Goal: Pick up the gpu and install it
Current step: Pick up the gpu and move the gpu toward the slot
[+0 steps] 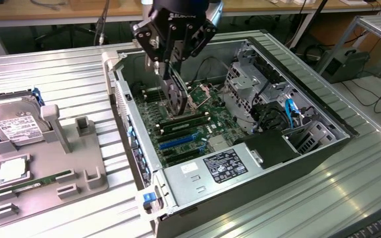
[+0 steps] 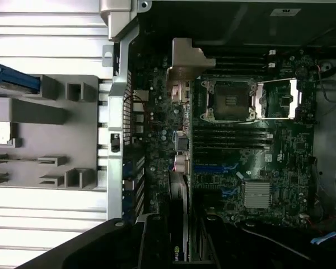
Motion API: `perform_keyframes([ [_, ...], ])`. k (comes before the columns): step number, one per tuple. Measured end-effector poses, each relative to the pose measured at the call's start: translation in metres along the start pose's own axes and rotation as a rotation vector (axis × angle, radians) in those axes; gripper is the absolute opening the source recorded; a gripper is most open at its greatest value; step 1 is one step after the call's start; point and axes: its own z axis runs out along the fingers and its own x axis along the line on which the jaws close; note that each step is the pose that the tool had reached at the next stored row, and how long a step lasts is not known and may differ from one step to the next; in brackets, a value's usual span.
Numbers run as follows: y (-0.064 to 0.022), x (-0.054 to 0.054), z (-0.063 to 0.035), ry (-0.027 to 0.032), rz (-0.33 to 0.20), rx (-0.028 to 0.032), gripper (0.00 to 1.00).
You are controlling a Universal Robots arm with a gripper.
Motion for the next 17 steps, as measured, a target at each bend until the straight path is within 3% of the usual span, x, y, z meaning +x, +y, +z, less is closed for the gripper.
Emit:
perform_keyframes([
  [14, 0.0024, -0.077, 0.0229, 0.01, 0.0, 0.004, 0.26],
  [15, 0.0025, -0.084, 0.0244, 0.0114, 0.0, 0.004, 0.26],
  [16, 0.0024, -0.088, 0.0248, 0.0167, 0.0, 0.0038, 0.26],
  [17, 0.0023, -0.088, 0.0248, 0.0189, 0.0, 0.0036, 0.26],
])
